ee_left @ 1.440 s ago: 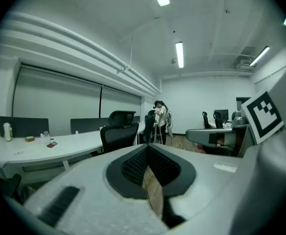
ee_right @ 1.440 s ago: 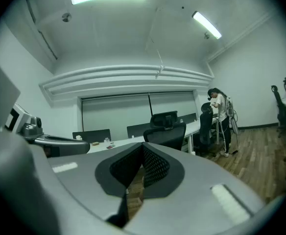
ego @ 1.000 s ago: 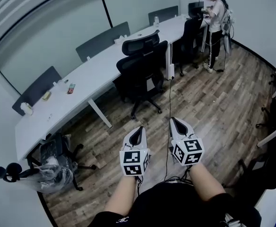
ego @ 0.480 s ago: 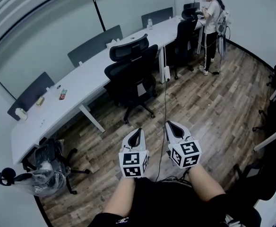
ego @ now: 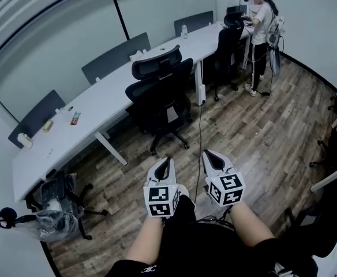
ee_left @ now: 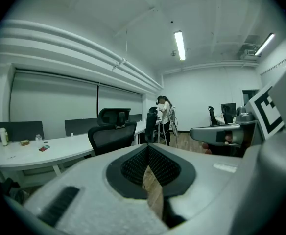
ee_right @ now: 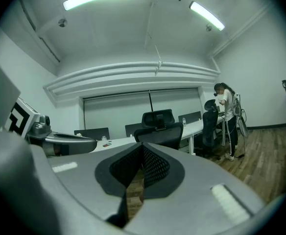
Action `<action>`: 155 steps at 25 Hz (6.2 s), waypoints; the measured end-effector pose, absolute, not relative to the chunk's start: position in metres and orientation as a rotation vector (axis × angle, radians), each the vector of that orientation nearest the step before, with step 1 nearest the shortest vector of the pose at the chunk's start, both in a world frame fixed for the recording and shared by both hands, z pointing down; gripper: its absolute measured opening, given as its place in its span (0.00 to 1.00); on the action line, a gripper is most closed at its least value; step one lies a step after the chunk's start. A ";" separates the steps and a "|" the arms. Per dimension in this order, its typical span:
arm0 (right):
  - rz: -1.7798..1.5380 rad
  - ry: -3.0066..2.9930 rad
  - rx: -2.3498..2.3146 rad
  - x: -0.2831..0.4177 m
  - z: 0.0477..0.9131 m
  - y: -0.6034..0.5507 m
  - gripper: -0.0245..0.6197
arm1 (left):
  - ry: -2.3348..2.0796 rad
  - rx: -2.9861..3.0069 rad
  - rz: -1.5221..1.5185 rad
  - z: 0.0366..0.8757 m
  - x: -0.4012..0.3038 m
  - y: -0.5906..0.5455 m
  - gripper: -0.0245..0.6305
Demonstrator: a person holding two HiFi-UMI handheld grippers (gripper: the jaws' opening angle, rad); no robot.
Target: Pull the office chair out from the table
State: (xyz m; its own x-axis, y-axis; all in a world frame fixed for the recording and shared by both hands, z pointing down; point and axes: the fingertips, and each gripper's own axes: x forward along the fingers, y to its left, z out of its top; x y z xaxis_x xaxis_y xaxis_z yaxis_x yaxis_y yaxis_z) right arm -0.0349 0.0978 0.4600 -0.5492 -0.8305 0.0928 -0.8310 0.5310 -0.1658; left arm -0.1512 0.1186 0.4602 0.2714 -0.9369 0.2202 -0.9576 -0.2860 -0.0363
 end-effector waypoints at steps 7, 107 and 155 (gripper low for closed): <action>0.270 -2.753 1.460 -0.050 0.466 0.042 0.05 | -1.812 2.420 0.320 0.466 -0.164 0.058 0.05; -0.979 -2.147 0.524 -0.104 0.533 -0.628 0.45 | -1.964 1.867 1.580 0.552 -0.387 -0.442 0.48; -0.970 -2.142 0.528 0.053 0.546 -0.436 0.45 | -2.061 1.780 1.547 0.562 -0.197 -0.201 0.46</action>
State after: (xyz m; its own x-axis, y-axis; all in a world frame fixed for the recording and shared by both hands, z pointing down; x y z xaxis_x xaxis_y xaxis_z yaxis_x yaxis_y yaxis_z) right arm 0.0530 -0.4355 0.5459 -0.6602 -0.6085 0.4403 -0.0703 0.6337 0.7704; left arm -0.1965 -0.2009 0.5619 -0.3538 -0.7434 0.5676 -0.7526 -0.1341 -0.6447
